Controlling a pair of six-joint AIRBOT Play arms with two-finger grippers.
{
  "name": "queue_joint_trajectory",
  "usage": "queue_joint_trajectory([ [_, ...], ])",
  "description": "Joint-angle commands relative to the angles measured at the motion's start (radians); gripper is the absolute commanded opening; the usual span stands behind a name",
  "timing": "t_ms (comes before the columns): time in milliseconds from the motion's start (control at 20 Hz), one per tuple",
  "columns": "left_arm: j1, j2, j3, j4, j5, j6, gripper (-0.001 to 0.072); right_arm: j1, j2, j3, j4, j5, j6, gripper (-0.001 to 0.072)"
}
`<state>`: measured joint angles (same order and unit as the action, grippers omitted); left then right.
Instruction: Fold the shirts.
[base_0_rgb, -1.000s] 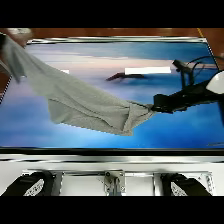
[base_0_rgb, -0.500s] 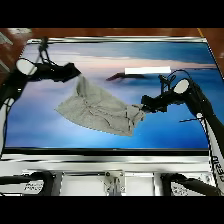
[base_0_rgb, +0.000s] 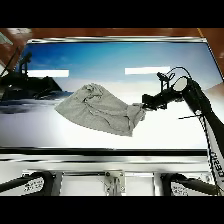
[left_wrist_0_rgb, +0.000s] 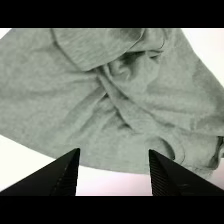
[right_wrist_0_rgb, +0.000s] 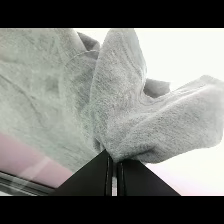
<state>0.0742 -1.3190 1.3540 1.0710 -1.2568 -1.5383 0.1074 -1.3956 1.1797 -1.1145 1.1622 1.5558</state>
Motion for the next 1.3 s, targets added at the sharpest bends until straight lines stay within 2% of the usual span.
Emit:
queue_joint_trajectory([
  [0, 0.035, 0.211, -0.306, 0.011, 0.027, -0.082, 0.0567, 0.000, -0.001, 0.003, -0.014, 0.006, -0.005, 0.0064],
  [50, 0.023, 0.254, -0.435, -0.057, 0.061, -0.098, 0.0678, 0.001, -0.001, 0.003, -0.012, 0.004, -0.005, 0.0064],
  [150, -0.023, 0.291, -0.664, -0.210, 0.173, -0.097, 0.0716, 0.000, -0.001, 0.003, -0.013, -0.001, -0.005, 0.0064],
  [300, -0.136, 0.278, -0.843, -0.387, 0.425, -0.093, 0.0716, 0.001, -0.001, 0.003, -0.013, -0.001, -0.005, 0.0064],
  [550, -0.317, 0.165, -0.846, -0.534, 0.666, -0.095, 0.0715, 0.000, -0.001, 0.003, -0.014, -0.012, -0.005, 0.0064],
  [600, -0.329, 0.135, -0.836, -0.541, 0.673, -0.093, 0.0715, 0.001, -0.001, 0.003, -0.013, -0.019, -0.005, 0.0064],
  [900, -0.329, 0.062, -0.750, -0.539, 0.617, 0.039, 0.0715, 0.001, -0.001, 0.003, -0.013, -0.050, -0.005, 0.0064],
  [1050, -0.318, 0.021, -0.742, -0.540, 0.607, 0.035, 0.0714, 0.001, -0.001, 0.003, -0.017, -0.068, -0.005, 0.0064],
  [1250, -0.318, -0.029, -0.715, -0.539, 0.479, 0.107, 0.0715, 0.001, -0.001, 0.003, -0.017, -0.078, -0.005, 0.0064],
])
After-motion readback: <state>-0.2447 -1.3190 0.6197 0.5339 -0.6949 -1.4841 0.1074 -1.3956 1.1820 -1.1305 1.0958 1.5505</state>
